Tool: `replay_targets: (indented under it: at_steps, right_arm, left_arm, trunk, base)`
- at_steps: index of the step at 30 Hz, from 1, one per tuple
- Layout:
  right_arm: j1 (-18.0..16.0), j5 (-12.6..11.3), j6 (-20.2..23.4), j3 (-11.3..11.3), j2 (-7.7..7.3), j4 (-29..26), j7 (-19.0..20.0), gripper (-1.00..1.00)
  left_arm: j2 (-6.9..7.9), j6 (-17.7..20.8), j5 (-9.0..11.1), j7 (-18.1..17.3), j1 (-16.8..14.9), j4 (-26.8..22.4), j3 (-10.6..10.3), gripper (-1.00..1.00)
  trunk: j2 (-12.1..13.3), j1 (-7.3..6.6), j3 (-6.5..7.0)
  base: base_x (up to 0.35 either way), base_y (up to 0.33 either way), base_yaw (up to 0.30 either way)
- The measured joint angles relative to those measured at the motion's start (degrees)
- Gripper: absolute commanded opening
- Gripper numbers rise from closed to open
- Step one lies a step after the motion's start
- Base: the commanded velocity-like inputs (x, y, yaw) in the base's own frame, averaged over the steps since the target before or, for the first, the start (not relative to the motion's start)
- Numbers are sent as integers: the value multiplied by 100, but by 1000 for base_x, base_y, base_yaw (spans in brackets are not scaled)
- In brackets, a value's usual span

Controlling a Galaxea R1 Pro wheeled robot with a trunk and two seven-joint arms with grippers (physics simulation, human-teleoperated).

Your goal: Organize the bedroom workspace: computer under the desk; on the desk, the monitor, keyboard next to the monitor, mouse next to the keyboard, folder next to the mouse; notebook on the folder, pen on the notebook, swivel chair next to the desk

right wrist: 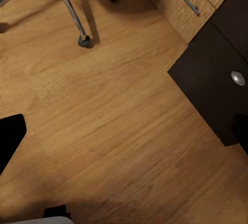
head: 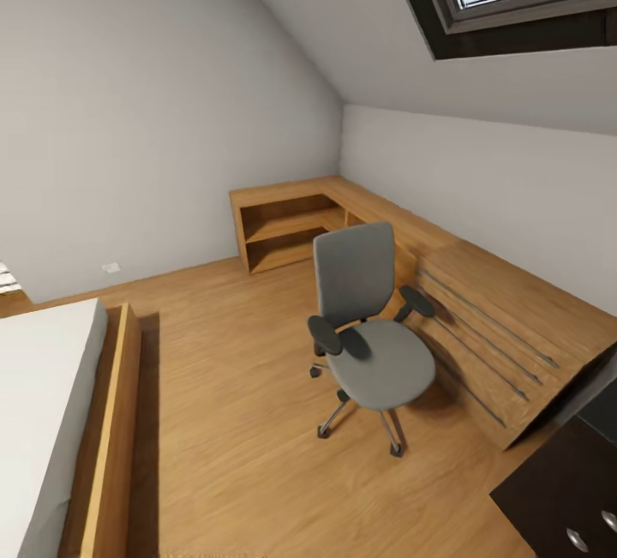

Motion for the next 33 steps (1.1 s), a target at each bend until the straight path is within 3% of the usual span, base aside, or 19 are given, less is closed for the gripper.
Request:
replay_targets:
  at_steps: [6, 15, 22, 26, 29, 30, 33]
  right_arm:
    - [0, -34, -9, -19, 4, -77, -1, 100]
    - [-2, -227, 21, -38, 36, -830, 6, 100]
    - [-43, -253, 32, -40, 155, -1148, 3, 100]
    - [-141, -256, 31, -41, 219, -1207, 3, 100]
    - [-282, -261, 33, -41, 244, -1227, 3, 100]
    - [-387, -260, 34, -37, 259, -1234, 4, 100]
    - [-514, -292, 33, -42, 272, -1240, 3, 100]
  left_arm:
    - [-2, -13, 9, 2, 0, -4, 6, 100]
    - [-39, -67, 3, 10, 0, -88, -5, 100]
    - [-132, 69, -18, 82, -1, -787, 5, 100]
    - [-183, 458, -22, 103, -26, -1269, 4, 100]
    - [-245, 989, -37, 107, -80, -1639, 9, 100]
    - [-283, 1361, -45, 103, -111, -1845, 11, 100]
    - [-318, 1777, -43, 95, -139, -2049, 14, 100]
  trunk:
    - [0, 0, 0]
    - [0, 0, 0]
    - [0, 0, 0]
    - [0, 0, 1]
    - [0, 0, 1]
    - [0, 0, 1]
    - [0, 0, 0]
  base:
    - [0, 0, 279]
    - [0, 0, 282]
    - [0, 0, 285]
    - [0, 0, 286]
    - [0, 0, 287]
    - [0, 0, 287]
    - [0, 0, 287]
